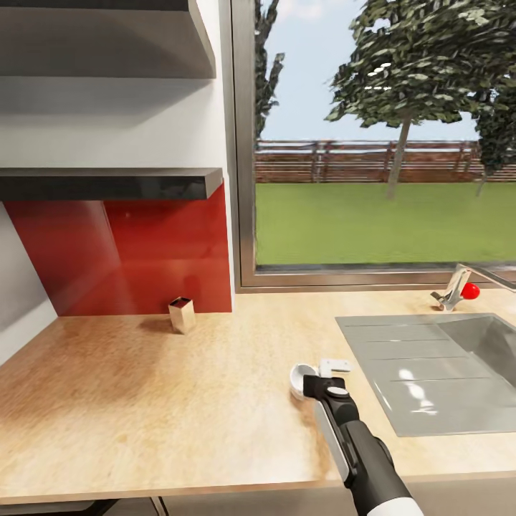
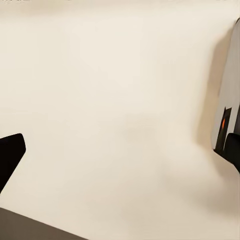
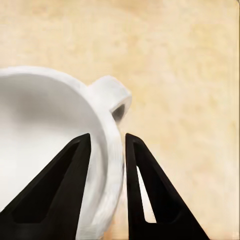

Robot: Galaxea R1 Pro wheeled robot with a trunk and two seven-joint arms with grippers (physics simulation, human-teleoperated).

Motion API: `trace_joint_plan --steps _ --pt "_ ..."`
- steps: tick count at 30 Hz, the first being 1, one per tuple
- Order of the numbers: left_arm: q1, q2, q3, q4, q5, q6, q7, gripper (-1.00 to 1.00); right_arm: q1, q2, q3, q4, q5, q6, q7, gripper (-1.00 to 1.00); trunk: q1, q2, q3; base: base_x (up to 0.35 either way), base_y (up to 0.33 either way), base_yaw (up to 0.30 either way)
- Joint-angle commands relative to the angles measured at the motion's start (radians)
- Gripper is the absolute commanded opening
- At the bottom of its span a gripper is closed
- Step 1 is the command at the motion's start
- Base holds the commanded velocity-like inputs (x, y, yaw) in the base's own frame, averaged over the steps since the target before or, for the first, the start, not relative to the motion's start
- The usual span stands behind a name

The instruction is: Set up a coffee station on the kitchen countertop: keep the coffee maker on the countertop, move the bottle of coffee from the kitchen shelf to the counter next to the coffee maker, place a paper coffee filter on top of the coffee maker, put the saucer next to the coffee maker with the coffee cup on the saucer, and place the electric kettle next to the coffee maker.

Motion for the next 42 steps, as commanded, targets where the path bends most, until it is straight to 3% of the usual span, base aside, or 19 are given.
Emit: trace_joint_plan --steps 1,14,25,30,42 --pt "0.0 0.0 -0.008 0.001 0.007 -0.004 0.002 1.0 -0.001 0.0 0.002 -0.018 -0.01 0.004 -0.009 -1.0 0.001 -0.002 -0.002 0.0 0.0 0.0" --pt "0.0 -0.001 -0.008 -0.006 0.008 -0.011 0.002 1.0 -0.001 -0.002 0.012 -0.306 -0.007 0.007 -0.01 -1.0 0.001 -0.002 -0.002 0.0 0.0 0.0" --pt "0.0 -0.008 -0.003 -0.045 0.012 -0.017 0.003 1.0 0.0 -0.042 0.013 -0.36 -0.005 0.006 -0.011 -1.0 0.001 -0.002 -0.002 0.0 -0.057 0.0" --pt "0.0 -0.032 -0.001 -0.045 0.012 -0.067 0.003 1.0 0.001 -0.043 0.009 -0.361 -0.004 0.005 -0.011 -1.0 0.001 -0.002 -0.002 0.0 -0.266 0.0" --pt "0.0 -0.046 -0.003 -0.047 0.012 -0.071 0.004 1.0 0.001 -0.043 0.008 -0.362 -0.005 0.006 -0.011 -1.0 0.001 -0.002 0.001 -0.046 -0.268 -0.134"
